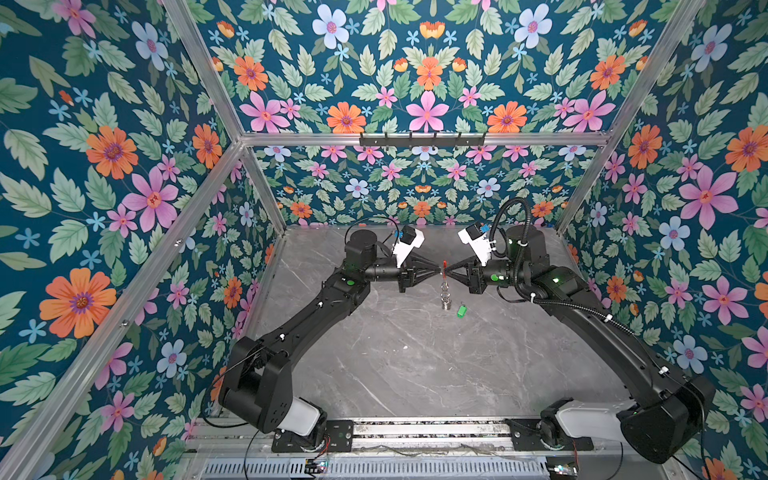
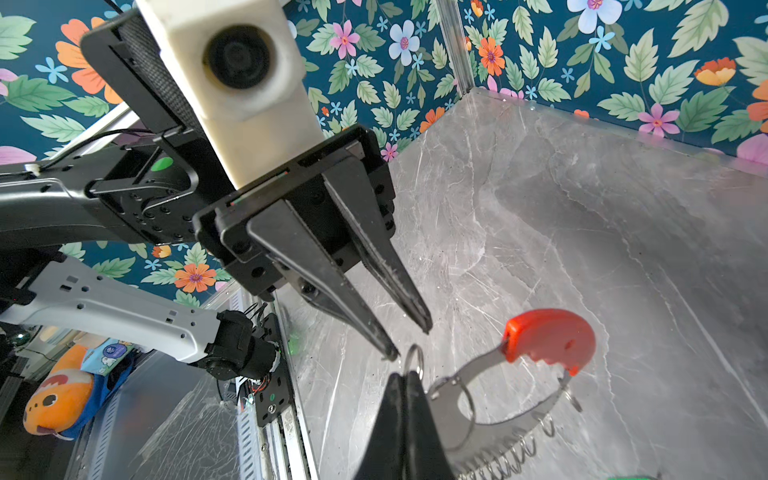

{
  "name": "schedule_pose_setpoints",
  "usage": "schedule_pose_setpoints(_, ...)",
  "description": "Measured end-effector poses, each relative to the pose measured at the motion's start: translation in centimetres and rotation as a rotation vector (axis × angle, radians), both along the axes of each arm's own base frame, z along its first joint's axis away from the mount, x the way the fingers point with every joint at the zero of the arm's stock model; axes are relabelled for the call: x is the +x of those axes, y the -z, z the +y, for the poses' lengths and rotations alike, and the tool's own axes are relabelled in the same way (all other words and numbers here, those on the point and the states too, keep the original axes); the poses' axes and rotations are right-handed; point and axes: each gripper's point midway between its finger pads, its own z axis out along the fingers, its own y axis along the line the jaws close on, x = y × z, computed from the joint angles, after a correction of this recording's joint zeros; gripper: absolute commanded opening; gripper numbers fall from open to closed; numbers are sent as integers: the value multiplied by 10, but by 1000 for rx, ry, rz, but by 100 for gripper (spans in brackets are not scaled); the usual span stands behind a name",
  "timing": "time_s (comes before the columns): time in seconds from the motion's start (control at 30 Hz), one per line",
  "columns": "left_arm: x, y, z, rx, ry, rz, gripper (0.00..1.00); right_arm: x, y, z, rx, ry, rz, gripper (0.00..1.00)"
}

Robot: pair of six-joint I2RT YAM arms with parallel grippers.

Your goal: Put the keys on the keyring

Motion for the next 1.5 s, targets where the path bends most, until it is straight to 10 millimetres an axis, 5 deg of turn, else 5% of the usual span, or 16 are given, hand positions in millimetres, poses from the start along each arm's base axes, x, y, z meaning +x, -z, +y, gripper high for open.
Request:
schedule_pose_setpoints(0.67,-5,3,-2,-4,71,30,21,-5,-1,8,17,-42,13,0)
schedule_pose_setpoints(0.83,-8,4,-2,-3,89,39,16,-5,-2,8,18,-42,14,0)
schedule_pose_setpoints(1.0,-10,5,-2,-3,100,57,1,-5,-2,9,22,-40,23,0)
schedule_pose_setpoints(1.33,-10,8,0,-16,90,74,0,-3,3,11,18,-35,26,0)
schedule_pose_setpoints(1.5,-7,6,3,-101,35,100,0,1,1,8,49,30,38,26)
